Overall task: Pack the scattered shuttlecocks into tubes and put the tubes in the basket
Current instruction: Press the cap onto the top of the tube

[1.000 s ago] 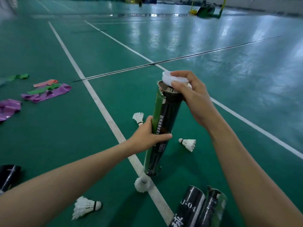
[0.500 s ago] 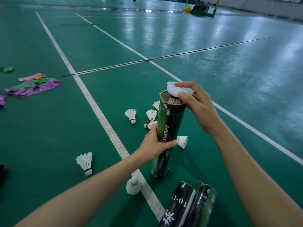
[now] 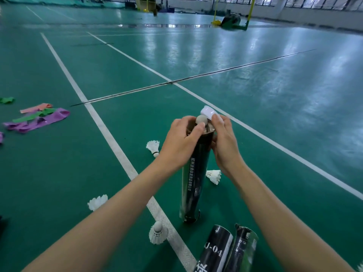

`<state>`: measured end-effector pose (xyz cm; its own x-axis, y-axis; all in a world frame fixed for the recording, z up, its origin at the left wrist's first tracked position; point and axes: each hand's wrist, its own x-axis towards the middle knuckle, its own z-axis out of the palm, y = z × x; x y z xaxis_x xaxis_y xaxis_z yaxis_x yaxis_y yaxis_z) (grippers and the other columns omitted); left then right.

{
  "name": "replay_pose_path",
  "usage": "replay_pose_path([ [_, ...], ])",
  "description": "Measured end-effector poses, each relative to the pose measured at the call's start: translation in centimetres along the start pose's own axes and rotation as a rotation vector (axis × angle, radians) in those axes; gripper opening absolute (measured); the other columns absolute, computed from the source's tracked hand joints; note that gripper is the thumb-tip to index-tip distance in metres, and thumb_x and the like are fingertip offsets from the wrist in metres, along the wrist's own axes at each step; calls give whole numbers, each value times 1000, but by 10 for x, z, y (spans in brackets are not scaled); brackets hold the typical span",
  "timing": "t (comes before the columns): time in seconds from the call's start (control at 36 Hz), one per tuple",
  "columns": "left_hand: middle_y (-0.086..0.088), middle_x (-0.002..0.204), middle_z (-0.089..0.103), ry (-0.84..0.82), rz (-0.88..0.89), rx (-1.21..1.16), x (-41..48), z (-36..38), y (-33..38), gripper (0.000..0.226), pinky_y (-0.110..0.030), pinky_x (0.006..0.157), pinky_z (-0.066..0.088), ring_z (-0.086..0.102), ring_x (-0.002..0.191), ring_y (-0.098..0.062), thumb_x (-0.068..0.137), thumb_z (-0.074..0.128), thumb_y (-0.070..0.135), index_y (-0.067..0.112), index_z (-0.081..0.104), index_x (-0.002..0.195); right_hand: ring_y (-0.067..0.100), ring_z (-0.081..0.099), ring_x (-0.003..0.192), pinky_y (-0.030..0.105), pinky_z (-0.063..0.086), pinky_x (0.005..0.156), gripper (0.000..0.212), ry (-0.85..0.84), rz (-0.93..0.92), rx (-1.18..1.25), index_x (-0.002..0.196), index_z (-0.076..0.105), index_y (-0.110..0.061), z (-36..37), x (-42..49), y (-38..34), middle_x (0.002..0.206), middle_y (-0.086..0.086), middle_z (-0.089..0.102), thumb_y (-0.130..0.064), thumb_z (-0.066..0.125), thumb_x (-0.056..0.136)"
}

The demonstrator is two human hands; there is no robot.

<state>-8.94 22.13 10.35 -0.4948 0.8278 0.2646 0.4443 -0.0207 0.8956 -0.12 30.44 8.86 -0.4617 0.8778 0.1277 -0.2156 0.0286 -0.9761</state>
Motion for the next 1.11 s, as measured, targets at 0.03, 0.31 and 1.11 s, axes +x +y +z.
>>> replay_pose_path([
  [0.03,-2,114,59,-9,-20,64,3,-4,4,29,-27,95,42,53,105,-10,93,57,36,19,62,115,15,55,81,28,45,69,21,25,0,29,105,53,-19,2,-3,1,92,1,61,-38,48,97],
  [0.31,-3,101,53,-80,71,339,22,-17,23,28,-11,65,36,53,91,-14,79,75,37,19,61,94,2,54,71,22,46,69,10,133,-95,100,100,47,-20,14,-18,4,84,-7,55,-29,43,101],
  [1.11,-2,88,60,617,-391,-1162,20,-7,20,23,-34,71,55,61,73,-13,99,51,30,10,43,108,15,55,96,37,47,90,22,178,-135,-22,98,50,-30,19,-18,6,113,10,53,-47,51,84],
])
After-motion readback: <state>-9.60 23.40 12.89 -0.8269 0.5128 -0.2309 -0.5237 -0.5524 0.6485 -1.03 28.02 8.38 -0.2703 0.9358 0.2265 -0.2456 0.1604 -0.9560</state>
